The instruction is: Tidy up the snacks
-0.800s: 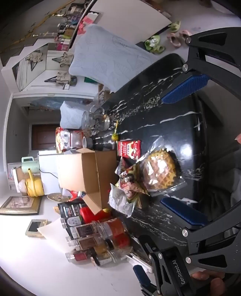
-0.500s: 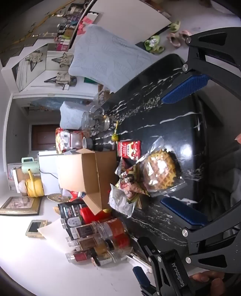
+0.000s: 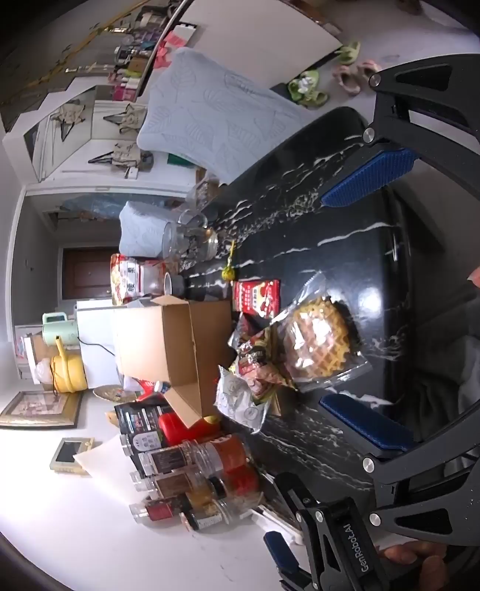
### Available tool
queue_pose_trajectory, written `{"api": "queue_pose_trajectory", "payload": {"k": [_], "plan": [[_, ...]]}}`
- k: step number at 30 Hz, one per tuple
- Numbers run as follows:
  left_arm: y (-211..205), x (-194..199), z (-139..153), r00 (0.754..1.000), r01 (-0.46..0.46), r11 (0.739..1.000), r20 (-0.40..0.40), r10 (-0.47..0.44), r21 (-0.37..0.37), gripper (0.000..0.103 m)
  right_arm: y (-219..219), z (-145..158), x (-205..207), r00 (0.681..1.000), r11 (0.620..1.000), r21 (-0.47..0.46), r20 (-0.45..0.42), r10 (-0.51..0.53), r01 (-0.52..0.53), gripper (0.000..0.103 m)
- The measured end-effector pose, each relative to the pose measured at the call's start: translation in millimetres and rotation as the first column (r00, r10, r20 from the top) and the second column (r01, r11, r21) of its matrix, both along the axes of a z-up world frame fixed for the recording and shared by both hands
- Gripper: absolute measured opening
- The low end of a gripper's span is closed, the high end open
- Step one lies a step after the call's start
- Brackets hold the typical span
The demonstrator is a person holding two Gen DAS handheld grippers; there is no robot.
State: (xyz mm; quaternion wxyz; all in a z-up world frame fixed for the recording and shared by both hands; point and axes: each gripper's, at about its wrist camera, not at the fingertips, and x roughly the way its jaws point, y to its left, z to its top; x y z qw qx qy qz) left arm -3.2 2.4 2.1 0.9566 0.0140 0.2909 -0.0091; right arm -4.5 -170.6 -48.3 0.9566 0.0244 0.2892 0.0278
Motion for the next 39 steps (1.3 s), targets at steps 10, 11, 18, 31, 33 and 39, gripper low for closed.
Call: {"api": "queue_pose_trajectory", "payload": {"k": [10,11,18,31,33,39], "plan": [[1.0,-0.1,-3.4,1.000,-0.003,1.000,-0.006,0.003,-0.003,0.103,0.3,-0.2,-2.7,1.000,1.000,0.000,0.002,-0.002,0.002,0.103],[0.9,-0.2,-3.6,1.000,-0.003,1.000,-0.006,0.003,-0.002,0.103,-0.1,-0.2,-3.1,1.000,1.000,0.001,0.002,-0.003,0.003,0.103],[0.6,-0.4,-4.3,1.000,-0.004,1.000,-0.006,0.004,-0.003,0.103,0.5,0.2,-1.6,1.000,1.000,-0.002,-0.001,0.000,0.000,0.103],[0.9,-0.2,-3.8,1.000,-0.005,1.000,-0.007,0.005,-0.004,0.103,1.5,-0.9,-0.7,1.000,1.000,-0.002,-0.002,0.000,0.000,0.103],[1.2,-0.3,-4.2,1.000,-0.004,1.000,-0.007,0.004,-0.004,0.103,3.1,-1.7,-2.3,1.000,1.000,-0.002,-0.001,0.000,0.000,0.103],[1.4,-0.1,-3.9,1.000,-0.005,1.000,-0.009,0.005,-0.005,0.103,2.6,-1.6,-2.0,1.000,1.000,-0.002,-0.002,0.001,-0.001,0.103]]}}
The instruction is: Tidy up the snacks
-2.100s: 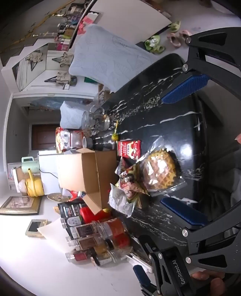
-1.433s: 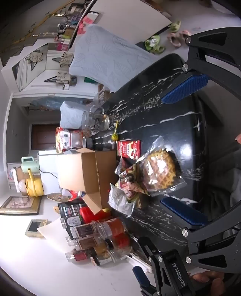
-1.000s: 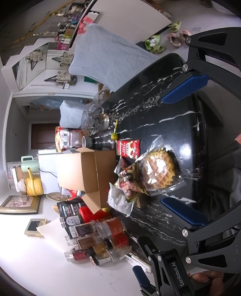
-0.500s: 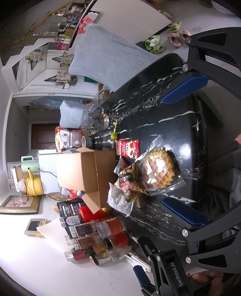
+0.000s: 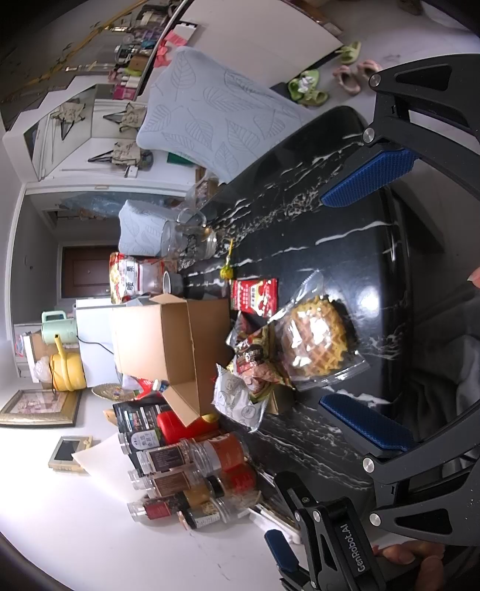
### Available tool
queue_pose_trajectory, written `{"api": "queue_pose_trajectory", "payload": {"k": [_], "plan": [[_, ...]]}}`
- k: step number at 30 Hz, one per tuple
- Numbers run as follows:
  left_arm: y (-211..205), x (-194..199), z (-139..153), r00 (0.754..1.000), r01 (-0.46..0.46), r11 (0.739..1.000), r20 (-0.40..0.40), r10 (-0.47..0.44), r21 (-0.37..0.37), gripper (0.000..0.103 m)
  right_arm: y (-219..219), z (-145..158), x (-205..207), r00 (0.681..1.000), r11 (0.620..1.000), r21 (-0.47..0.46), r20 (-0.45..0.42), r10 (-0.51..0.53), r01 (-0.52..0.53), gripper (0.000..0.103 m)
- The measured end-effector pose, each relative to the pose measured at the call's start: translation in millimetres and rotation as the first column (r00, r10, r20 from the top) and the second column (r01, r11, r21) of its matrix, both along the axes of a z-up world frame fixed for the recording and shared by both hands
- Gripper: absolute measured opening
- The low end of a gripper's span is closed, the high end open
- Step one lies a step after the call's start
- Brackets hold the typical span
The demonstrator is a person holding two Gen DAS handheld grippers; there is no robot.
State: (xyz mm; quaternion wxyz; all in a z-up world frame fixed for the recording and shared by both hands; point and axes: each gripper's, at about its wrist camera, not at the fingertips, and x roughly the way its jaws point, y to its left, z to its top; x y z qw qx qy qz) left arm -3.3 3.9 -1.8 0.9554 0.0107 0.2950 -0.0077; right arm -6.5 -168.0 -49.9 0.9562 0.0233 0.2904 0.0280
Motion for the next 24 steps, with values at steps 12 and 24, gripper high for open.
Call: {"api": "queue_pose_trajectory", "payload": {"k": [12,24], "plan": [[-0.7,-0.1,-3.1,1.000,0.003,1.000,-0.001,-0.003,0.000,0.103,-0.4,0.7,0.4,1.000,1.000,0.000,0.000,-0.001,0.001,0.103],[-3.7,-3.4,-6.2,1.000,0.004,1.000,-0.002,-0.004,-0.004,0.103,3.9,-8.2,-0.2,1.000,1.000,0.006,-0.010,0.011,-0.011,0.103]]}}
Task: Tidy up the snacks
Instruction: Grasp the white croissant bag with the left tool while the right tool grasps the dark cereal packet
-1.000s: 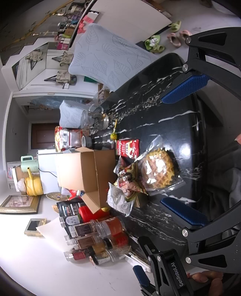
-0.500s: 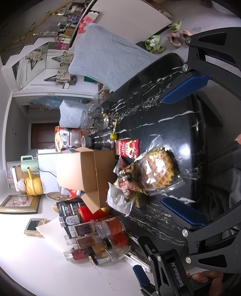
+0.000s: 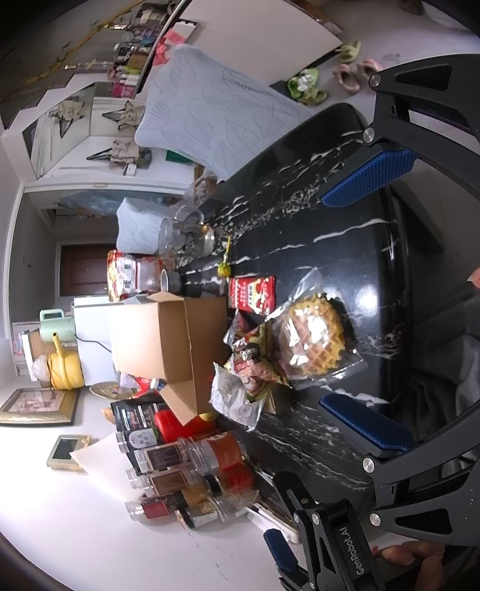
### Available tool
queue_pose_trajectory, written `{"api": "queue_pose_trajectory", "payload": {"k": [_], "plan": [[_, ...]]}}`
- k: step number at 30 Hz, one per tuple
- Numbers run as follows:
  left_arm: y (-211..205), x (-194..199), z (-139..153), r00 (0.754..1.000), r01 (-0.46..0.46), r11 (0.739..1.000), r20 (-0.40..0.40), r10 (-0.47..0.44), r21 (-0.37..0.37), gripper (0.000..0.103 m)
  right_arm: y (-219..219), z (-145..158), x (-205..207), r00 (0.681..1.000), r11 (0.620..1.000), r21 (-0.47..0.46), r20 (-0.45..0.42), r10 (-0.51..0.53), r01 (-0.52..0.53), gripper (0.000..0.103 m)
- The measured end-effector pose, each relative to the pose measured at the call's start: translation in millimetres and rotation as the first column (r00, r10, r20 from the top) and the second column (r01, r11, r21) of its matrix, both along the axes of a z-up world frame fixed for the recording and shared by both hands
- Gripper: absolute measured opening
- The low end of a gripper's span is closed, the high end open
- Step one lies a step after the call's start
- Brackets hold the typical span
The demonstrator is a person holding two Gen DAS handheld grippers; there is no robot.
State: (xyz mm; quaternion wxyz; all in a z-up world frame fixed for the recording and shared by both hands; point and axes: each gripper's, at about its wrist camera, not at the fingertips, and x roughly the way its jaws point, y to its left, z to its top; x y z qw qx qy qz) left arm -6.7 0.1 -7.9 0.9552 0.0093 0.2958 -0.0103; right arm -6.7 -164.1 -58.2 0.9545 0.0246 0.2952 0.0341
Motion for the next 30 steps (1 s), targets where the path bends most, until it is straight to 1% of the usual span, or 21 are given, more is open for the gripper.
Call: {"api": "queue_pose_trajectory", "payload": {"k": [8,12,17,22,30], "plan": [[-1,6,1,0.999,0.030,0.999,-0.024,-0.030,-0.010,0.103,-9,-9,10,1.000,1.000,0.019,-0.021,0.021,-0.021,0.103],[2,10,-1,0.998,0.051,0.998,-0.038,-0.052,-0.041,0.103,-14,-15,17,0.999,0.998,0.051,-0.028,0.030,-0.028,0.103],[8,18,1,0.998,0.046,0.998,-0.050,-0.048,-0.047,0.103,-15,-18,27,0.999,0.997,0.063,-0.034,0.037,-0.035,0.103],[16,28,6,0.997,0.043,0.998,-0.059,-0.046,-0.056,0.103,-10,-19,42,0.996,0.996,0.068,-0.050,0.069,-0.065,0.103],[28,57,6,0.995,0.024,0.997,-0.095,-0.030,-0.067,0.103,4,-21,76,0.987,0.989,0.081,-0.086,0.134,-0.127,0.103]]}}
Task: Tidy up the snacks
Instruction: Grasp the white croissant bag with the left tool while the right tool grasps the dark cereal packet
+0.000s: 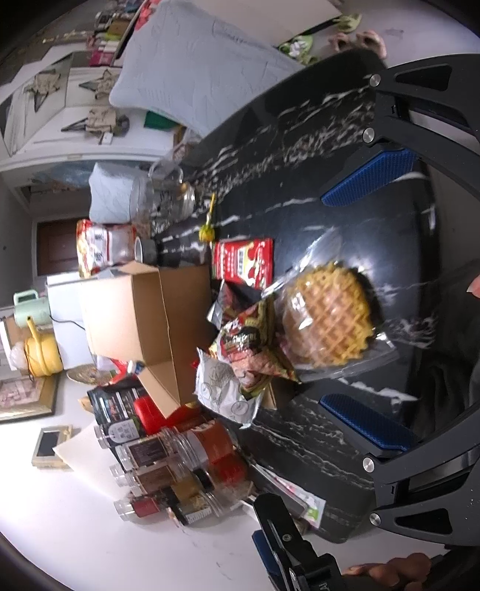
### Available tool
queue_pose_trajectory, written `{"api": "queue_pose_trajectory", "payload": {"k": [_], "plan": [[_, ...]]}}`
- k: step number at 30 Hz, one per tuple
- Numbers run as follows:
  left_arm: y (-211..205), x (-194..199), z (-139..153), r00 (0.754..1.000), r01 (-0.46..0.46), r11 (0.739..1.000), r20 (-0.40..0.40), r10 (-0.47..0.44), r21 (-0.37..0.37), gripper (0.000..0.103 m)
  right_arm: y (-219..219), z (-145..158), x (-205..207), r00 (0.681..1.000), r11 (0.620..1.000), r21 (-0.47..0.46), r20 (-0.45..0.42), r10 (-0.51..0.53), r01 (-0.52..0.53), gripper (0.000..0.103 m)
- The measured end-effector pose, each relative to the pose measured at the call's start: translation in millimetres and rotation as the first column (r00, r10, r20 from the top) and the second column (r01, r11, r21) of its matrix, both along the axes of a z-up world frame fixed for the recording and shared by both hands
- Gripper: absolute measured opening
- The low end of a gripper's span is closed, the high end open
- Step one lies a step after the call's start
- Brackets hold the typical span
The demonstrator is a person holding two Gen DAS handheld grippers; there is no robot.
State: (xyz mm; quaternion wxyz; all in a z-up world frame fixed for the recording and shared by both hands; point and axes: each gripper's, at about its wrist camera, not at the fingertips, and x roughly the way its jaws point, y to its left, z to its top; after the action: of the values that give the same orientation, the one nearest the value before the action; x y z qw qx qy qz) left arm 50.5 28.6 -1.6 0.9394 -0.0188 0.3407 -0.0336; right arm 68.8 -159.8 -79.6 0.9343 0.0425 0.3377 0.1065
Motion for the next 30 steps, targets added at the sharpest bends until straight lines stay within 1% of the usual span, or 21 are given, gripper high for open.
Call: {"api": "queue_pose_trajectory", "payload": {"k": [6,14,20,24,30], "plan": [[6,25,-1,1.000,0.002,1.000,-0.016,-0.002,-0.005,0.103,11,0,30,0.999,0.999,-0.006,-0.011,0.044,-0.045,0.103],[10,59,-10,0.999,0.001,1.000,-0.040,0.000,0.023,0.103,29,-8,72,0.993,0.993,-0.022,-0.048,0.111,-0.112,0.103],[14,82,-18,0.997,0.035,0.999,-0.064,-0.035,-0.005,0.103,41,-14,98,0.983,0.984,-0.048,-0.079,0.166,-0.170,0.103],[15,97,-22,0.996,0.049,0.999,-0.076,-0.050,-0.024,0.103,48,-19,111,0.974,0.977,-0.035,-0.099,0.204,-0.208,0.103],[9,115,-34,0.990,0.081,0.996,-0.113,-0.084,-0.028,0.103,55,-30,124,0.968,0.974,-0.054,-0.135,0.213,-0.222,0.102]]}}
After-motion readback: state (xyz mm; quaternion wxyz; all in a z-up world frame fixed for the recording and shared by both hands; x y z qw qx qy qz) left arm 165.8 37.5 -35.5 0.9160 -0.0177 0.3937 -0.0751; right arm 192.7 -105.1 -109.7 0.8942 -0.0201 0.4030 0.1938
